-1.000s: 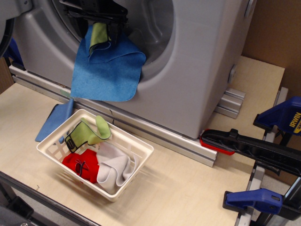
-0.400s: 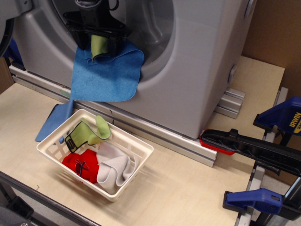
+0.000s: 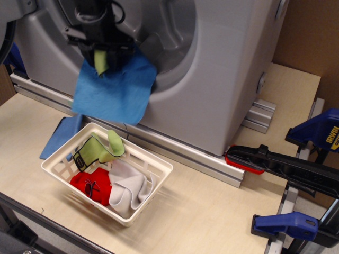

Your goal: Take clothes out of laundry machine

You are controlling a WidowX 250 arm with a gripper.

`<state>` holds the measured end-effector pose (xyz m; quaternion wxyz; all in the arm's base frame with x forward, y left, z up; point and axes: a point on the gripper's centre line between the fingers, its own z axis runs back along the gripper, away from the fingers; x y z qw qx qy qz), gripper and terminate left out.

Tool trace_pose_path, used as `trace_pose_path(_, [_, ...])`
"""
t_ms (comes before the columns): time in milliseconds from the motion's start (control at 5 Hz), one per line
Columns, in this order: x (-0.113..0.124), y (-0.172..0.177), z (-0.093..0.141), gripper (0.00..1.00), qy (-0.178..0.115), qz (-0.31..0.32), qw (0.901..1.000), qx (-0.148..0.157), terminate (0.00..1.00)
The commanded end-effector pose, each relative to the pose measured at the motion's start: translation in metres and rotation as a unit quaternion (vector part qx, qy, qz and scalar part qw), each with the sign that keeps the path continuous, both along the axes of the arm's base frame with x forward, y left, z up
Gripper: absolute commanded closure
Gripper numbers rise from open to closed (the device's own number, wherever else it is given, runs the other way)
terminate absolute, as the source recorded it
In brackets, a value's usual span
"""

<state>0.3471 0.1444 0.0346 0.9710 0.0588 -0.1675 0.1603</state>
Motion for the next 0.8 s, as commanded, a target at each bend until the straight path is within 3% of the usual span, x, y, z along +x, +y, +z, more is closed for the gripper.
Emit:
trace_pose_path(0, [-0.016, 0.025, 0.026, 1.0, -0.067, 0.045, 0.9966, 0.017, 0.0])
trace_pose_path(200, [-0.027, 0.024, 0.05, 1.0, -0.108, 0.07, 0.9916, 0.01, 0.0])
trace_pose_path(400, [-0.005, -0.007, 0.099, 1.0, -0.129, 0.109, 0.9855, 0.017, 0.0])
trace_pose_path(600, [-0.025, -0.025, 0.123, 1.0, -0.086, 0.132, 0.9875, 0.003, 0.0])
